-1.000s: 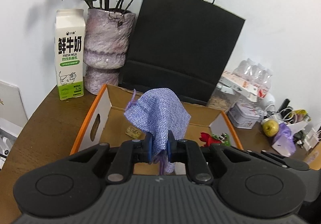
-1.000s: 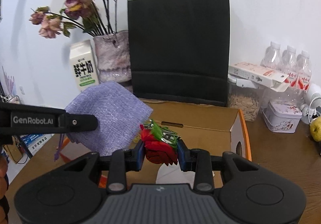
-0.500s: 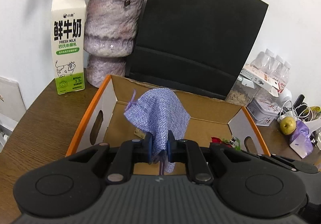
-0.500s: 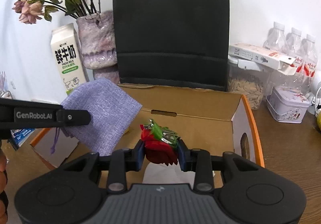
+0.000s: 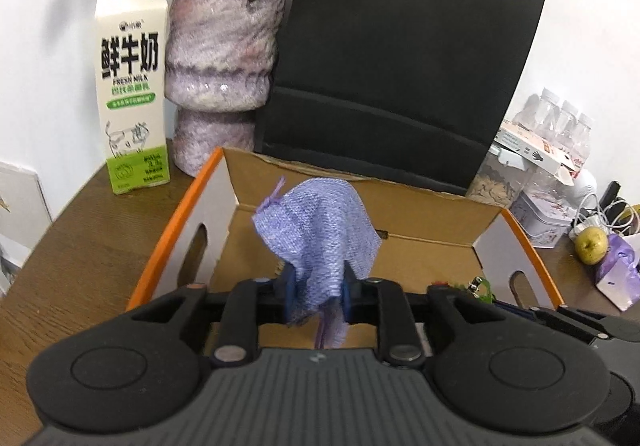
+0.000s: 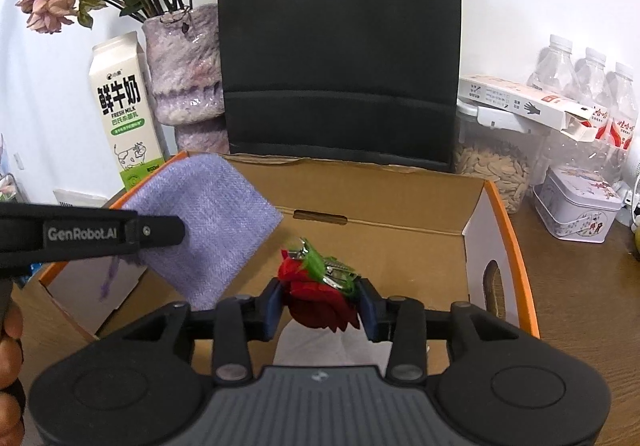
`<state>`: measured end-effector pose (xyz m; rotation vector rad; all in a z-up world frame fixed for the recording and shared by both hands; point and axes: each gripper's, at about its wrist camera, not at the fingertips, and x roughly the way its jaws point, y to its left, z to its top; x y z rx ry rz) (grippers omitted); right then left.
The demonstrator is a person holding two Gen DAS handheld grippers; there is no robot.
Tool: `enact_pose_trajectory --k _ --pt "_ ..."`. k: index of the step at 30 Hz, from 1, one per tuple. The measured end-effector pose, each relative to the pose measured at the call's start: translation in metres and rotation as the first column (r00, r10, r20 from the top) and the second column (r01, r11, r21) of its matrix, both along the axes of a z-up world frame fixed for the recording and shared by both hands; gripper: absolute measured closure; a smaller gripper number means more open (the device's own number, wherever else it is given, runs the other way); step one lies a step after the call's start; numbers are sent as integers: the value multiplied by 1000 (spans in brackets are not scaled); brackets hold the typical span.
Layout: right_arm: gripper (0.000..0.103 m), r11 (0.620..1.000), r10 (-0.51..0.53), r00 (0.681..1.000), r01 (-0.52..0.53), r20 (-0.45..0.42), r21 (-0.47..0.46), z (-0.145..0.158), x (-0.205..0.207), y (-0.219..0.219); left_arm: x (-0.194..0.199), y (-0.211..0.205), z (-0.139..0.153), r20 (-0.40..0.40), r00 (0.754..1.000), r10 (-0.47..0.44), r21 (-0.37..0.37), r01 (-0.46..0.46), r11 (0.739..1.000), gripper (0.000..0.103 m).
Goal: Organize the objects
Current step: 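Open the right gripper to drop the flower while the left gripper releases the bag, then withdraw both tools from the box back toward the table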
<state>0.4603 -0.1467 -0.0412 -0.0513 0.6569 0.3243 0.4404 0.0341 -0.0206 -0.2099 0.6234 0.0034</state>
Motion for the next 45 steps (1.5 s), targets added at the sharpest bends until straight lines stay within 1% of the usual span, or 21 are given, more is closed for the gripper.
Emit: enact_pose_trajectory --k 1,2,3,4,5,6,7,9,10,11,12,16,20,31,38,45 --pt "57 1000 -2 1000 2 -1 -4 0 0 0 -1 1 1 8 1000 4 7 -4 1000 73" --pt "53 1000 -5 1000 5 0 -9 0 0 0 -1 2 2 16 1000 6 13 -6 1000 66" --pt "44 1000 -7 1000 8 3 -13 0 0 0 -2 2 3 22 1000 9 19 -10 1000 58" --pt "34 1000 -11 1000 11 7 -16 1 0 0 -3 3 5 31 999 14 26 -14 1000 54" --pt "29 1000 -15 1000 15 12 -19 1 -1 0 -4 3 7 40 999 14 32 -16 999 47" --pt "19 1000 -20 1000 21 18 -23 2 -2 0 -5 3 8 46 999 16 39 -18 999 38" --pt "14 999 -25 999 25 25 -27 3 -2 0 -7 3 10 53 998 18 44 -21 999 32" --pt "9 999 -28 999 28 33 -28 5 -3 -1 -10 2 12 71 997 17 52 -20 998 11" --pt "8 999 -27 999 28 33 -29 6 -4 -1 -11 1 13 78 997 18 57 -22 998 5" --pt "4 999 -27 999 28 32 -32 6 -4 -1 -13 1 14 84 996 23 62 -28 998 0" --pt "0 999 -27 999 28 31 -35 6 -4 -1 -14 0 15 87 996 30 67 -36 997 0" --pt "0 998 -25 999 26 31 -50 8 -7 -2 -13 0 16 55 998 27 65 -31 997 0" --pt "0 998 -29 999 31 40 -47 12 -11 -4 -17 1 19 56 998 35 62 -38 997 0" --pt "0 999 -27 998 29 63 -41 26 -26 -9 -32 -5 31 58 998 18 78 -22 997 0" --pt "0 999 -26 996 29 82 -33 39 -42 -12 -47 -9 42 64 998 14 85 -20 996 0" --pt "0 999 -26 994 28 104 -24 52 -61 -16 -66 -8 53 73 997 24 75 -30 997 0"
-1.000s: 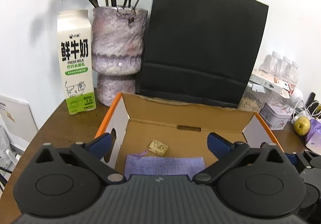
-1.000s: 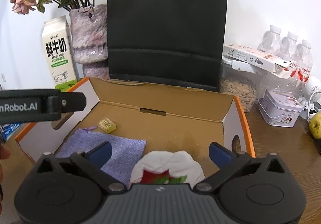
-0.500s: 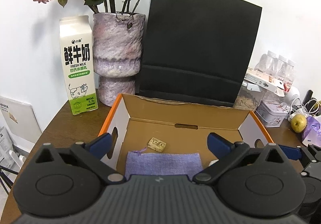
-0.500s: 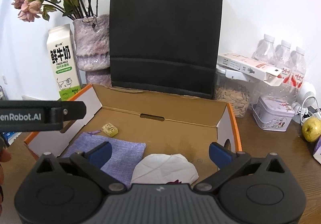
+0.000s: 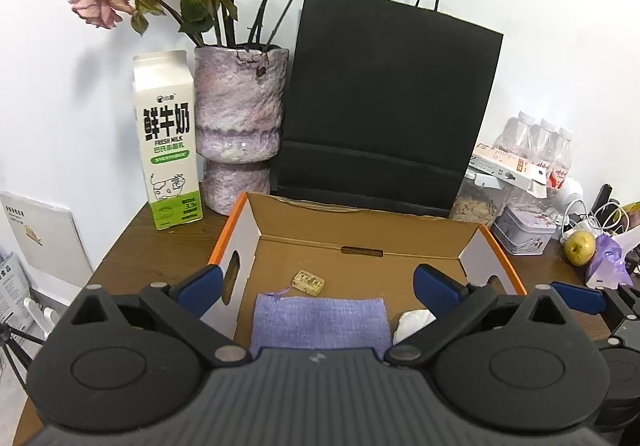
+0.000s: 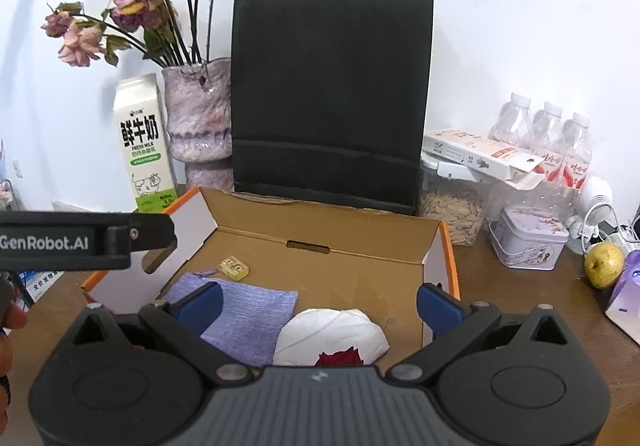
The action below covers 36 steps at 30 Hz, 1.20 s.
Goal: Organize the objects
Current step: 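Withdraw both tools from the box back toward the table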
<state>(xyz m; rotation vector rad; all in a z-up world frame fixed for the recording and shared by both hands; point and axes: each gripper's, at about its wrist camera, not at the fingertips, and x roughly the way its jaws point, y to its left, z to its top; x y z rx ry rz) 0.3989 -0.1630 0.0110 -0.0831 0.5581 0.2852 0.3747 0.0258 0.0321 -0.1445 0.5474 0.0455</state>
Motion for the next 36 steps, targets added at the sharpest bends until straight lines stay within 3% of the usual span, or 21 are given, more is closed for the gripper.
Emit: enact_pose_trajectory --k 13,24,36 --pt "0 1000 6 999 -6 40 6 20 -51 -8 -49 -4 25 34 999 3 4 -3 1000 0" --pt "0 1000 10 995 -13 102 21 35 -111 -26 -113 -13 45 70 998 8 20 -9 1000 0" --pt "0 999 -1 990 -6 143 51 43 -173 -54 -177 -26 48 106 994 -22 54 17 998 0"
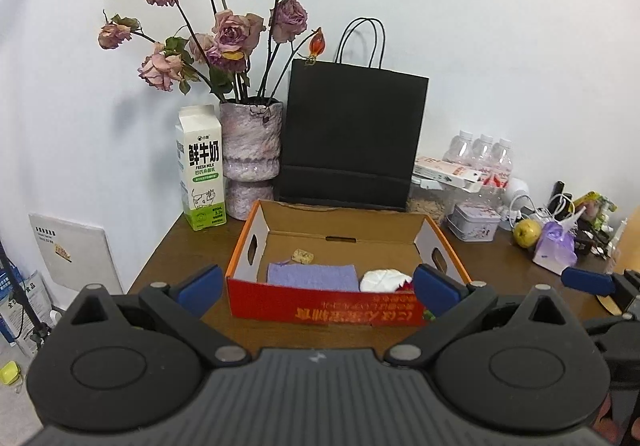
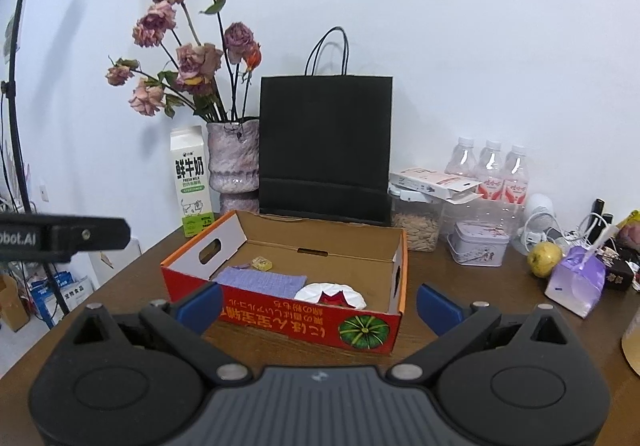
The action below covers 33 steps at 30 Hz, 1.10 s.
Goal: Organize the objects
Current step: 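Withdraw both tools from the box back toward the table, then move the left tool to the cable and lavender cloth while the right approaches the navy pouch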
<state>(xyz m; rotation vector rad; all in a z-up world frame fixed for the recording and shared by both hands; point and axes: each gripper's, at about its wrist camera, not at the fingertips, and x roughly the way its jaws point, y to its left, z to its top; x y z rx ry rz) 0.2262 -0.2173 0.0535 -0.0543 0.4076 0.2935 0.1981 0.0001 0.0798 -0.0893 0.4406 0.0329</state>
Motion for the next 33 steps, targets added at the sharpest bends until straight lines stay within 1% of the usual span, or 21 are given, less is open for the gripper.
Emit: enact_pose_trajectory --k 6,17,22,26,33 --pt "0 1000 -16 1000 16 15 17 -1 -28 -16 -28 -5 -6 0 1000 -13 16 13 1000 0" --pt "0 999 -38 999 38 25 12 -15 -74 -38 -71 -12 -25 -5 999 -33 -10 33 999 0" --pt "0 998 -50 998 49 27 36 -23 -94 -50 -88 -15 -33 -4 999 -38 -21 38 999 0" --pt "0 997 -56 998 55 16 52 -30 -107 -61 -101 -18 -41 -8 1000 -29 -27 29 999 0" --pt "0 997 -53 999 53 -1 48 -43 -125 -73 -120 -21 -54 -17 1000 -21 -42 20 999 0"
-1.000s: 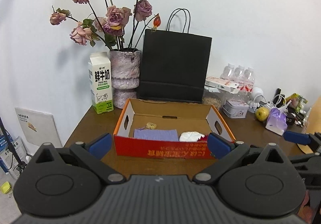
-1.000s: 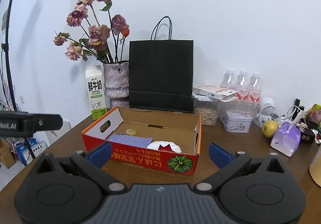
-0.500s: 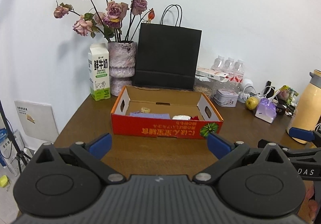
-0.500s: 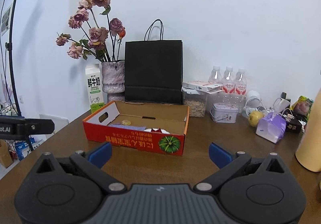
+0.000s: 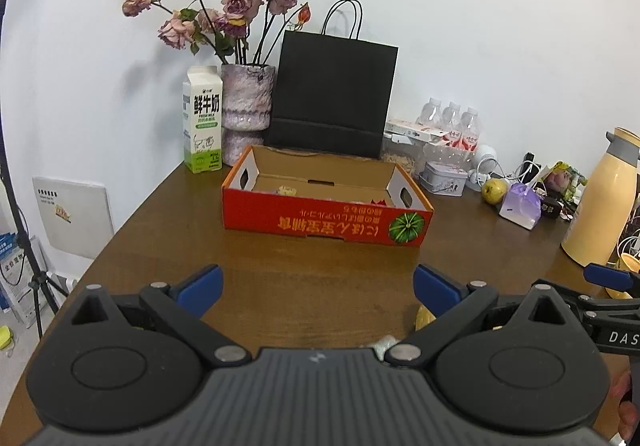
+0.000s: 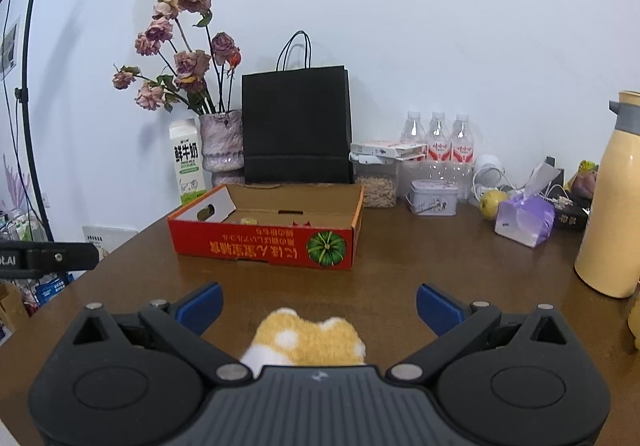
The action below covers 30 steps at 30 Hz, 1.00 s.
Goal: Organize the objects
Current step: 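Move the left tool to the cable and lavender cloth while the right approaches the navy pouch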
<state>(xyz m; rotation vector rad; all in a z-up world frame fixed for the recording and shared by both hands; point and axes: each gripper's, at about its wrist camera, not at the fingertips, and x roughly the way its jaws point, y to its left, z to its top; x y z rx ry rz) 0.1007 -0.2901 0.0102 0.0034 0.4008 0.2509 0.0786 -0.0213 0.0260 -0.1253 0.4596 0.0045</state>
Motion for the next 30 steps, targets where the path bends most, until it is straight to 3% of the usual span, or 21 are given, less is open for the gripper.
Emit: enact_pose_trajectory --k 30 --pt "0 999 35 996 -34 -87 4 -61 -30 -29 -32 -2 -53 -106 993 59 -35 -63 997 0"
